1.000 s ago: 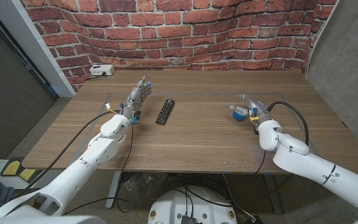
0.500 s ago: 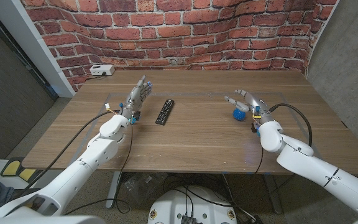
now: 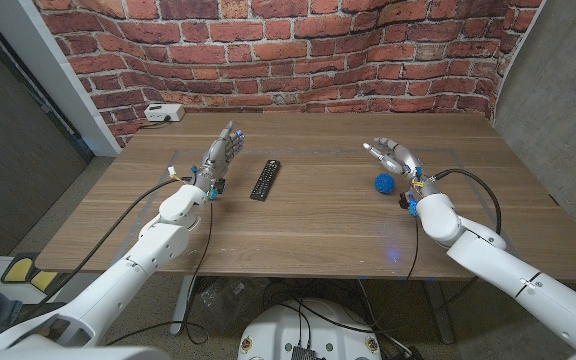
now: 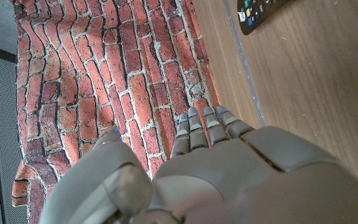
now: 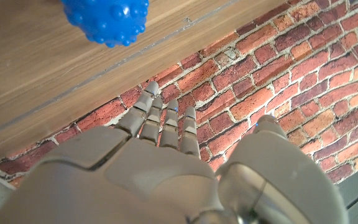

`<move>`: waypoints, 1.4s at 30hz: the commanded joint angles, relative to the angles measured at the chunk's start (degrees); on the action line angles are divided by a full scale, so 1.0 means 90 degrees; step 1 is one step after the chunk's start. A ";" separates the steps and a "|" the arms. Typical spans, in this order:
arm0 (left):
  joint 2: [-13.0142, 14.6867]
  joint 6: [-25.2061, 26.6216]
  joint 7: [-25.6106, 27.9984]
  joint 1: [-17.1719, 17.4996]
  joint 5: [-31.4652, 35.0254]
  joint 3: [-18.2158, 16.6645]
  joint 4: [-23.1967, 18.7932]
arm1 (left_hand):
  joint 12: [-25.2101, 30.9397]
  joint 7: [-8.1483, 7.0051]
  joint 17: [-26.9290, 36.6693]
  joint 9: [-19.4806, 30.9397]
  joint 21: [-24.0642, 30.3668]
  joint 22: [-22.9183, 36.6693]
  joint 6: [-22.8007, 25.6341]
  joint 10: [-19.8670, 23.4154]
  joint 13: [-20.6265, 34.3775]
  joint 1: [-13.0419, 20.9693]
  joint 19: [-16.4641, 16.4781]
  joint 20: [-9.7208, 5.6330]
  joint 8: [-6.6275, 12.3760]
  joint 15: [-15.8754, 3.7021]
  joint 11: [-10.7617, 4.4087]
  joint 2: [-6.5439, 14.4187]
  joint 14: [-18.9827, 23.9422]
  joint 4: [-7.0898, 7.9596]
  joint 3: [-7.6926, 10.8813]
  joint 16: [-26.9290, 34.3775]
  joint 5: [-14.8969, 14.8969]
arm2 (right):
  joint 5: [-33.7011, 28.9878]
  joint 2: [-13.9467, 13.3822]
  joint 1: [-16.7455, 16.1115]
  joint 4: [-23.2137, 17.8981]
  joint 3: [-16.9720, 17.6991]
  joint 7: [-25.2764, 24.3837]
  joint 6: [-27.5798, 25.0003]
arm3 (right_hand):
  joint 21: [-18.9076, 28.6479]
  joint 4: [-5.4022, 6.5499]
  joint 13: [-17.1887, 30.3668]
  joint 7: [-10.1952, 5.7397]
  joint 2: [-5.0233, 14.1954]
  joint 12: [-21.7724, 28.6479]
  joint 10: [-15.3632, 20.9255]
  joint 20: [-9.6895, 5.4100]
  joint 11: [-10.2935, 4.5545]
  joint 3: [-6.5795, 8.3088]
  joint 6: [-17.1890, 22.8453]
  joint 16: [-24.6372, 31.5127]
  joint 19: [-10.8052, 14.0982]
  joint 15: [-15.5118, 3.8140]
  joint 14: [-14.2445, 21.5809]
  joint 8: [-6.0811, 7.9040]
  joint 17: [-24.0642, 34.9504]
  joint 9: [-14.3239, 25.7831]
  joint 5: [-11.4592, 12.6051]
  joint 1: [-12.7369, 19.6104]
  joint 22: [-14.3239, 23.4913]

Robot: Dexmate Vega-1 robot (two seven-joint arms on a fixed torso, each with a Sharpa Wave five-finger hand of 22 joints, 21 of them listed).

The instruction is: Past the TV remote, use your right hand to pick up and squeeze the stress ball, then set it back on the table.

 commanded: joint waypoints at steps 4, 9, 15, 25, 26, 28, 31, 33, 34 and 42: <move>-0.0030 -0.0073 -0.0125 -0.0049 -0.0009 0.0026 0.0100 | -0.0012 0.0012 0.0028 0.0029 0.0042 0.0018 0.0025 0.0042 0.0035 0.0014 0.0119 0.0001 -0.0023 0.0004 0.0002 0.0023 0.0046 -0.0003 -0.0032 0.0005 -0.0007 | 0.1069 0.0651 0.0160 0.0909 0.0242 0.0289 0.1435 | -0.0064 -0.0057 0.0008 -0.0065 0.0131 -0.0017 -0.0051 0.0007 -0.0006 0.0102 0.0188 -0.0017 -0.0078 0.0015 -0.0083 0.0035 -0.0013 0.0025 -0.0074 0.0085 0.0022; -0.0033 -0.0107 -0.0122 -0.0036 -0.0016 0.0008 0.0113 | -0.0011 0.0008 0.0029 0.0029 0.0039 0.0017 0.0031 0.0045 0.0035 0.0016 0.0117 0.0006 -0.0021 0.0006 -0.0010 0.0022 0.0056 -0.0004 -0.0037 0.0008 -0.0008 | 0.1503 0.0807 0.0260 0.1220 0.0288 0.0598 0.1793 | -0.0064 -0.0056 0.0005 0.0082 0.0143 0.0031 0.0064 -0.0031 -0.0003 0.0093 0.0022 0.0029 -0.0013 -0.0039 0.0005 -0.0044 -0.0005 0.0021 -0.0119 0.0043 0.0023; -0.0013 -0.0116 -0.0116 -0.0013 -0.0018 -0.0010 0.0123 | 0.0011 0.0002 0.0027 0.0029 0.0082 0.0017 0.0061 0.0108 0.0035 0.0023 0.0252 -0.0038 -0.0011 -0.0052 0.0007 0.0018 0.0149 -0.0009 -0.0051 0.0036 -0.0013 | 0.2045 0.0939 0.0348 0.1558 0.0353 0.1026 0.2158 | -0.0069 0.0035 0.0001 0.0151 0.0242 0.0045 0.0109 -0.0079 0.0047 0.0070 -0.0084 0.0055 0.0040 -0.0074 0.0044 -0.0092 0.0023 0.0014 -0.0162 -0.0129 0.0028; 0.0002 -0.0150 -0.0195 -0.0019 -0.0034 -0.0012 0.0164 | 0.0014 0.0012 0.0026 0.0029 0.0084 0.0016 0.0099 0.0127 0.0035 0.0029 0.0282 -0.0061 0.0000 -0.0047 0.0010 0.0012 0.0162 -0.0013 -0.0063 0.0030 -0.0016 | 0.2675 0.1119 0.0470 0.1931 0.0437 0.1531 0.2589 | -0.0090 0.0082 -0.0003 0.0264 0.0250 0.0040 0.0108 -0.0118 0.0084 0.0029 -0.0113 0.0054 0.0046 -0.0055 0.0039 -0.0102 0.0030 0.0007 -0.0197 -0.0252 0.0028; 0.0003 -0.0157 -0.0196 -0.0013 -0.0033 -0.0013 0.0161 | 0.0014 0.0008 0.0026 0.0029 0.0086 0.0017 0.0098 0.0128 0.0035 0.0030 0.0290 -0.0057 -0.0001 -0.0048 0.0013 0.0012 0.0162 -0.0013 -0.0064 0.0029 -0.0016 | 0.2778 0.1152 0.0483 0.1976 0.0449 0.1599 0.2624 | -0.0092 0.0086 -0.0003 0.0272 0.0245 0.0042 0.0113 -0.0121 0.0079 0.0022 -0.0106 0.0056 0.0048 -0.0053 0.0044 -0.0099 0.0030 0.0006 -0.0201 -0.0266 0.0027; 0.0007 -0.0187 -0.0200 0.0014 -0.0038 -0.0024 0.0150 | 0.0013 0.0009 0.0026 0.0029 0.0115 0.0018 0.0092 0.0131 0.0035 0.0031 0.0372 -0.0058 -0.0005 -0.0047 0.0015 0.0010 0.0180 -0.0014 -0.0070 0.0033 -0.0017 | 0.2950 0.1210 0.0524 0.2102 0.0462 0.1760 0.2730 | -0.0095 0.0093 -0.0003 0.0286 0.0237 0.0043 0.0117 -0.0121 0.0083 0.0010 -0.0096 0.0059 0.0053 -0.0043 0.0056 -0.0095 0.0031 0.0005 -0.0207 -0.0290 0.0027; 0.0028 -0.0211 -0.0191 0.0057 -0.0042 -0.0045 0.0120 | 0.0012 0.0014 0.0026 0.0029 0.0140 0.0019 0.0085 0.0135 0.0035 0.0033 0.0449 -0.0062 -0.0010 -0.0037 0.0018 0.0008 0.0202 -0.0015 -0.0076 0.0036 -0.0019 | 0.3188 0.1285 0.0583 0.2275 0.0482 0.1981 0.2849 | -0.0099 0.0102 -0.0004 0.0292 0.0225 0.0051 0.0141 -0.0118 0.0085 -0.0007 -0.0091 0.0061 0.0058 -0.0041 0.0062 -0.0093 0.0031 0.0003 -0.0213 -0.0323 0.0027; 0.0044 -0.0223 -0.0197 0.0074 -0.0041 -0.0056 0.0109 | 0.0013 0.0014 0.0026 0.0029 0.0140 0.0019 0.0086 0.0139 0.0035 0.0033 0.0453 -0.0063 -0.0010 -0.0036 0.0021 0.0007 0.0202 -0.0016 -0.0078 0.0035 -0.0019 | 0.3302 0.1325 0.0619 0.2370 0.0492 0.2091 0.2911 | -0.0102 0.0109 -0.0004 0.0301 0.0213 0.0054 0.0149 -0.0117 0.0084 -0.0021 -0.0089 0.0062 0.0063 -0.0041 0.0069 -0.0093 0.0031 0.0001 -0.0217 -0.0348 0.0027; 0.0051 -0.0232 -0.0201 0.0079 -0.0039 -0.0061 0.0108 | 0.0013 0.0014 0.0026 0.0029 0.0140 0.0019 0.0085 0.0141 0.0035 0.0034 0.0453 -0.0065 -0.0010 -0.0034 0.0019 0.0007 0.0202 -0.0016 -0.0079 0.0034 -0.0019 | 0.3365 0.1346 0.0636 0.2412 0.0498 0.2144 0.2934 | -0.0104 0.0111 -0.0004 0.0303 0.0209 0.0053 0.0149 -0.0118 0.0084 -0.0026 -0.0091 0.0063 0.0062 -0.0038 0.0073 -0.0093 0.0032 0.0001 -0.0219 -0.0357 0.0026; 0.0020 -0.0360 -0.0436 0.0039 -0.0148 -0.0079 0.0265 | 0.0004 0.0014 0.0027 0.0029 0.0075 0.0019 0.0061 0.0127 0.0035 0.0035 0.0315 -0.0063 -0.0022 -0.0045 0.0022 -0.0006 0.0180 -0.0019 -0.0096 0.0017 -0.0022 | 0.3567 0.1399 0.0751 0.2647 0.0507 0.2378 0.3020 | -0.0115 0.0142 -0.0005 0.0298 0.0155 0.0059 0.0170 -0.0106 0.0111 -0.0088 -0.0089 0.0064 0.0074 -0.0029 0.0082 -0.0094 0.0033 -0.0004 -0.0231 -0.0462 0.0026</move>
